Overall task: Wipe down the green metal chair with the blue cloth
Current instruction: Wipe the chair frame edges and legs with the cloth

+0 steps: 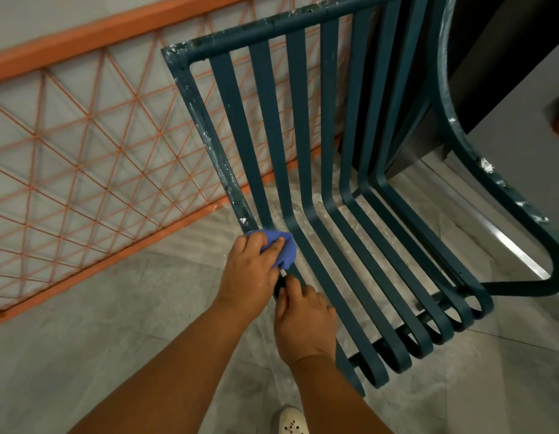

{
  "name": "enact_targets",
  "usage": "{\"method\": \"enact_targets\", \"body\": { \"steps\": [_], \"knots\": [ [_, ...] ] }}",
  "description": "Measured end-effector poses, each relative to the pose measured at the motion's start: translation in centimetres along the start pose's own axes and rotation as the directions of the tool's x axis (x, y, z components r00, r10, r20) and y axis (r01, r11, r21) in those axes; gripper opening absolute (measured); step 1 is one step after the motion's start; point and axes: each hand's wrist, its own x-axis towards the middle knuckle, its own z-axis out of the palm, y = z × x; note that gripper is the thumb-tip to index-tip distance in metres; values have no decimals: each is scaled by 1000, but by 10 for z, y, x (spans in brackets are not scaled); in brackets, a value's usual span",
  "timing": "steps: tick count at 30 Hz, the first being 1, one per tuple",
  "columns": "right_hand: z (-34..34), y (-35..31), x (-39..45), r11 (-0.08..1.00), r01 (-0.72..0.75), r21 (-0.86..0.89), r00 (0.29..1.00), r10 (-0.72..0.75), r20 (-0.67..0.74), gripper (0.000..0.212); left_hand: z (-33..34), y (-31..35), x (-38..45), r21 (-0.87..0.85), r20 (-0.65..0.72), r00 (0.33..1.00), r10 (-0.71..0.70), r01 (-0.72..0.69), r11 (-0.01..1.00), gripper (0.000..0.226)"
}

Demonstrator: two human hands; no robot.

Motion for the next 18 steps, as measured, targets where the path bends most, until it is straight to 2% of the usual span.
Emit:
{"method": "enact_targets", "body": {
  "steps": [3,6,9,13,16,18],
  "knots": [
    [0,-9,10,999,-32,0,999,32,-25,24,-5,-6,1,-97,35,999,12,-9,995,46],
    [-2,-21,35,995,-74,70,997,75,-19,17,-6,-6,7,-104,37,999,0,4,995,44],
    [2,-24,44,996,-46,82,998,49,-28,14,-11,-6,8,-56,26,1000,8,-7,998,45],
    [11,-23,39,1000,23,11,994,-21,-111,21,-19,-21,26,97,-7,998,57,-56,994,55],
    [11,-24,42,1000,12,-12,996,-13,-90,25,-26,-32,47,148,-83,997,5,7,989,54],
    [10,-23,42,1000,11,-5,997,-11,-78,25,-24,-30,48,148,-77,997,23,-11,989,54]
  ]
}}
